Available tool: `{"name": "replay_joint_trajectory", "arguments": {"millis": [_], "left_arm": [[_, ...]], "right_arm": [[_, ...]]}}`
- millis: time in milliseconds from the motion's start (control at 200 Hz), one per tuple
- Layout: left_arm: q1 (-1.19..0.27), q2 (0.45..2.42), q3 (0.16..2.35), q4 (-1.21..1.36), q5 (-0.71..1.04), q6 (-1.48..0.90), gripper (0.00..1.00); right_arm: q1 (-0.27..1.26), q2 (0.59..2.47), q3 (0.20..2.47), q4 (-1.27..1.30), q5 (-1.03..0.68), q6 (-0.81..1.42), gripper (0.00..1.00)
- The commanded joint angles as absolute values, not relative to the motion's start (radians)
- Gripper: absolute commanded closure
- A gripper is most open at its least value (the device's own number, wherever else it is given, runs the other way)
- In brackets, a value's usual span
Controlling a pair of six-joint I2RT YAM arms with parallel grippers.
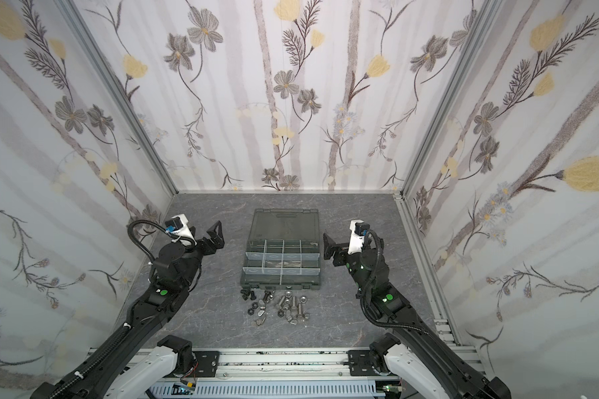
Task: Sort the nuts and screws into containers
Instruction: 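Lower both grippers toward the pile of bolts and nuts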
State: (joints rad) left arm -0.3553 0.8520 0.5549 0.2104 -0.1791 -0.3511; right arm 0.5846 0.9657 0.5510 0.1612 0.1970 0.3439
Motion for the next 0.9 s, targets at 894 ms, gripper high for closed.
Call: {"name": "replay_joint_trajectory", "arguments": {"millis": [894], "left_arm": [[-0.857, 0.899, 0.400, -0.173, -0.218, -0.797, 0.10]], "right_arm": [[1.077, 1.307, 0.508, -0.151, 0.217, 0.873, 0.10]]}}
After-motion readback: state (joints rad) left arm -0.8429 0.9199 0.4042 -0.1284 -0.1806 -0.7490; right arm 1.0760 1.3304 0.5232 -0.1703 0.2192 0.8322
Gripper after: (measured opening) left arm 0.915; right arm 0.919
